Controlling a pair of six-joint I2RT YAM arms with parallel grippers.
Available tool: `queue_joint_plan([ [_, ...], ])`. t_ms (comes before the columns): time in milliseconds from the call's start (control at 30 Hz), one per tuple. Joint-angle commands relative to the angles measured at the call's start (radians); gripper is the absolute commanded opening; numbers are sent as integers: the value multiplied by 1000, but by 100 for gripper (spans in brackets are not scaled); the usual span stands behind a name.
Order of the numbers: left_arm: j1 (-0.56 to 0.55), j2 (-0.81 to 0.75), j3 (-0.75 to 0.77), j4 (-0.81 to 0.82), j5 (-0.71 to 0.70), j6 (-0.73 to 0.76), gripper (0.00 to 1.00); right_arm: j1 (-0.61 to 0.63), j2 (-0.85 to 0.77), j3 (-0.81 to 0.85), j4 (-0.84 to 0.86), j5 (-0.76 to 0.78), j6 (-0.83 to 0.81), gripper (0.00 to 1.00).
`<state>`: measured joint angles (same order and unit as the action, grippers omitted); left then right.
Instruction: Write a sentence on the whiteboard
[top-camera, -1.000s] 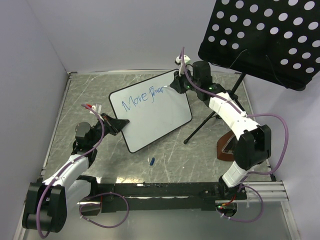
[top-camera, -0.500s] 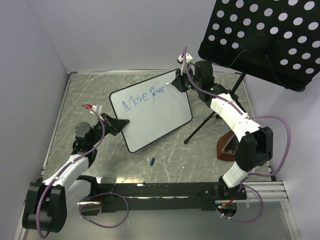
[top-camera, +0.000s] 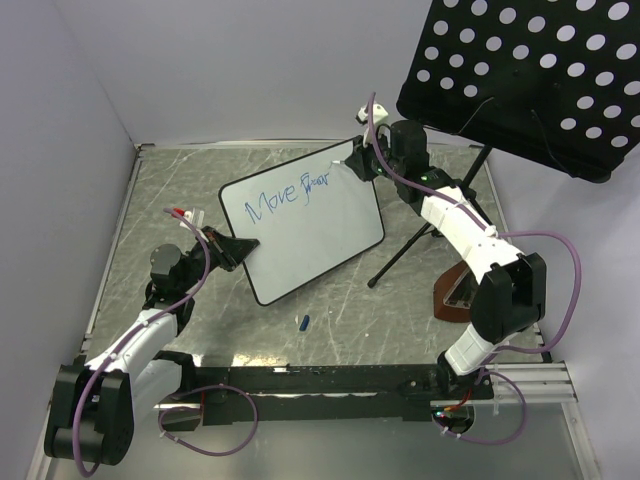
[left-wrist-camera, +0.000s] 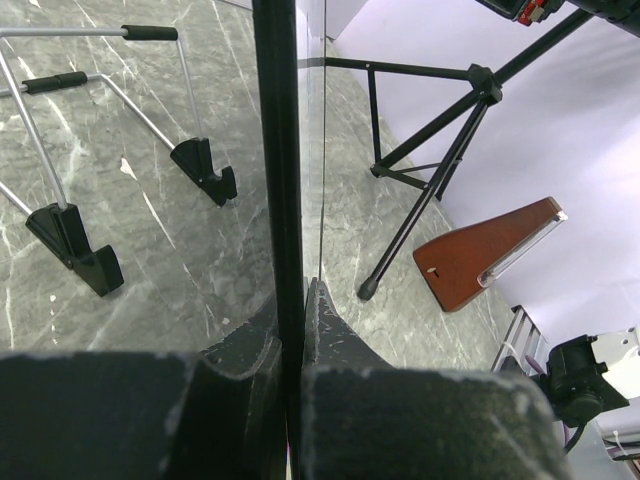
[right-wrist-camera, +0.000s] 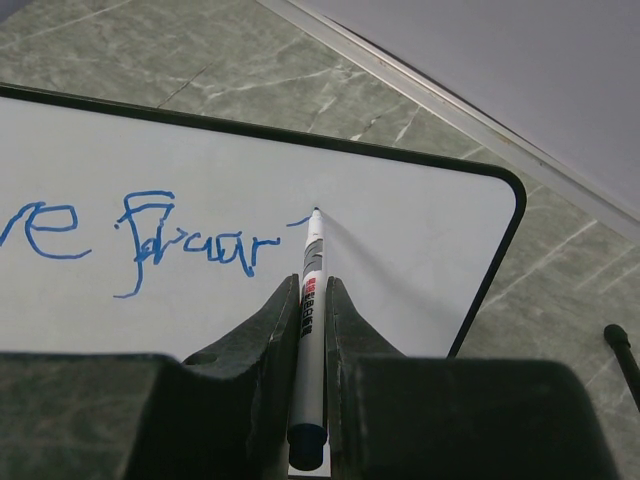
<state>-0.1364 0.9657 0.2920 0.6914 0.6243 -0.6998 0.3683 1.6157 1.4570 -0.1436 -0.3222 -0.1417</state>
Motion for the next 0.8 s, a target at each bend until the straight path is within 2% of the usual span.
queue_joint_plan([
  [0,-8,2,15,-15,31,105,1,-16,-10,36,50,2,13,0],
  [767,-6,-1,15,-13,26,103,1,-17,-62,-83,-14,-60,-29,0],
])
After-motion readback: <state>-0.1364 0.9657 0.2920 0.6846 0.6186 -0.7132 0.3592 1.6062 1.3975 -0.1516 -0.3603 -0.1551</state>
